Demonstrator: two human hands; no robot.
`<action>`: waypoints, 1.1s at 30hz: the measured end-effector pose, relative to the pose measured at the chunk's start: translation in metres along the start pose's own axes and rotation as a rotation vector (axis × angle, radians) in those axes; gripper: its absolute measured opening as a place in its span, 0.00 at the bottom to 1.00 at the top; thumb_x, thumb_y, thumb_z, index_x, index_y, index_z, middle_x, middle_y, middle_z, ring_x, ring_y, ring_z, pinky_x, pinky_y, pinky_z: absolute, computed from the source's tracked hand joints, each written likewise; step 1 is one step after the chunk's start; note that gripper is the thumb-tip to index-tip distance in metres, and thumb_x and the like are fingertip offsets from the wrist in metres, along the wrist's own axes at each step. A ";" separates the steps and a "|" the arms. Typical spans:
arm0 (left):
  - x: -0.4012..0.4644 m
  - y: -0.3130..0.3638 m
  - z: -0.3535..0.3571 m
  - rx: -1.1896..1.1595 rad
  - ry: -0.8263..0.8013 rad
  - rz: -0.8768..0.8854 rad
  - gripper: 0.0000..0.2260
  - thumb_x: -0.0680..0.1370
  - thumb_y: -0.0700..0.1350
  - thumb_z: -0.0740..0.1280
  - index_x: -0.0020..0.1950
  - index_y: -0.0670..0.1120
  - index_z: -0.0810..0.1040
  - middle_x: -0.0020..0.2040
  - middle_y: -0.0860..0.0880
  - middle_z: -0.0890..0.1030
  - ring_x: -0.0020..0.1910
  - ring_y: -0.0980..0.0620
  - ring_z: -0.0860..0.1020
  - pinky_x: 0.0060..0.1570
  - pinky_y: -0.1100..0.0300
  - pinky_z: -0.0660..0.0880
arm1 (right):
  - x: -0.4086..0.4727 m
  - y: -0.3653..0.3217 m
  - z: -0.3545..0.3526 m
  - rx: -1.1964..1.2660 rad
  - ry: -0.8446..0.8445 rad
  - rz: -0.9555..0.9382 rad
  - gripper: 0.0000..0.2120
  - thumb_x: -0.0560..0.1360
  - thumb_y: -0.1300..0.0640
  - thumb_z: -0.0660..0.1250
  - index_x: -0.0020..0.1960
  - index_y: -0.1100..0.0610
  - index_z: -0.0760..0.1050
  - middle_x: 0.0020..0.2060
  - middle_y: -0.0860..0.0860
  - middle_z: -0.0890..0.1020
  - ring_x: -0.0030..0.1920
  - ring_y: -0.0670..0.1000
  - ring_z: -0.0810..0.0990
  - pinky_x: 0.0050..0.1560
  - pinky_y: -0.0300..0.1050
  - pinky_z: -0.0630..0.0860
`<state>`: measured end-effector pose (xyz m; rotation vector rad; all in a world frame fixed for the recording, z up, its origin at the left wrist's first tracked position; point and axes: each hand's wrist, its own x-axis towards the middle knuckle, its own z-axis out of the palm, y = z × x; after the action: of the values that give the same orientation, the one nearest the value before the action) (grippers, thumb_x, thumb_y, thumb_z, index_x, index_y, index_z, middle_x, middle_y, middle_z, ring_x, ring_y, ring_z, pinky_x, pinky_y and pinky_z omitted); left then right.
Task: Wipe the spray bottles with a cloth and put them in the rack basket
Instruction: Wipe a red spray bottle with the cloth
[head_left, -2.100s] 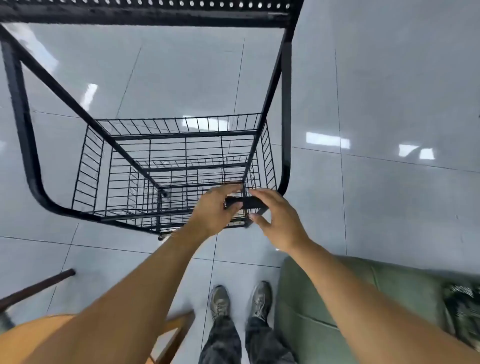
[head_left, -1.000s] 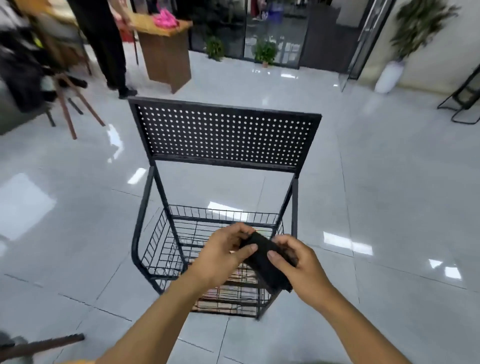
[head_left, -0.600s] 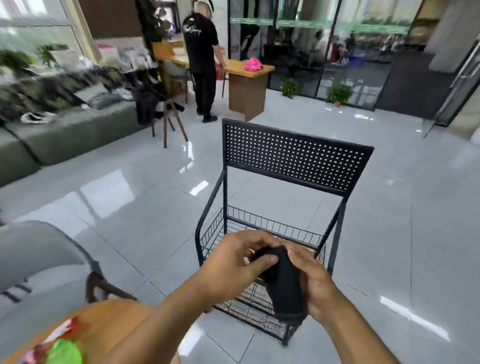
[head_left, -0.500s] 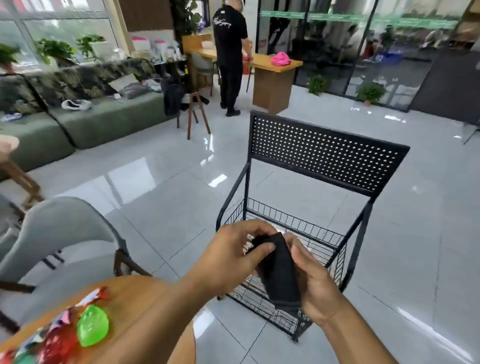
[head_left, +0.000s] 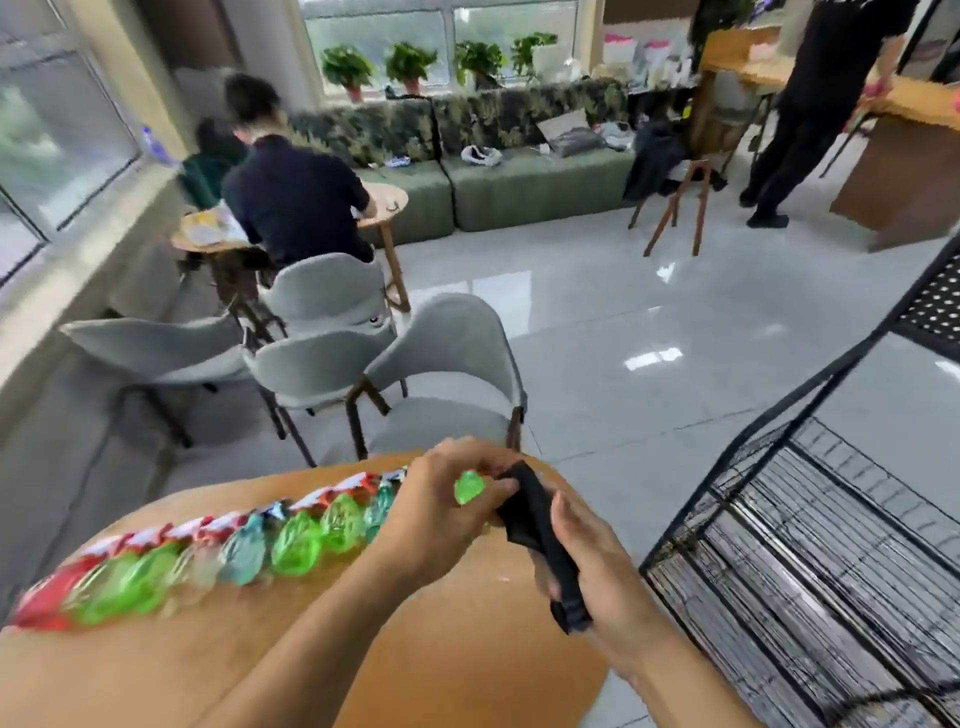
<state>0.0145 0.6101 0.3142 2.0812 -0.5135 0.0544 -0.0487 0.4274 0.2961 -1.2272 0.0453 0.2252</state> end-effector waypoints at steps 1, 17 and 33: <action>-0.012 -0.013 -0.020 0.002 0.035 -0.023 0.04 0.79 0.48 0.72 0.52 0.55 0.86 0.45 0.60 0.83 0.47 0.54 0.81 0.47 0.62 0.73 | 0.007 0.008 0.024 -0.028 -0.014 0.014 0.24 0.80 0.36 0.67 0.66 0.53 0.80 0.27 0.55 0.71 0.24 0.48 0.67 0.25 0.38 0.65; -0.236 -0.294 -0.315 -0.010 0.248 -0.431 0.04 0.82 0.45 0.74 0.55 0.54 0.84 0.45 0.57 0.84 0.48 0.58 0.81 0.44 0.70 0.72 | 0.092 0.222 0.349 -0.034 0.079 0.369 0.13 0.75 0.45 0.72 0.57 0.43 0.86 0.38 0.58 0.72 0.28 0.52 0.61 0.37 0.54 0.50; -0.327 -0.644 -0.403 0.417 0.396 -0.961 0.33 0.79 0.62 0.72 0.80 0.56 0.67 0.74 0.44 0.72 0.74 0.41 0.70 0.73 0.41 0.70 | 0.214 0.442 0.418 -0.068 0.020 0.539 0.13 0.79 0.47 0.68 0.55 0.54 0.83 0.28 0.54 0.69 0.35 0.57 0.49 0.37 0.58 0.48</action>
<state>0.0275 1.3448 -0.0651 2.4275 0.8146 0.0068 0.0378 0.9912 -0.0060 -1.2670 0.3907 0.6871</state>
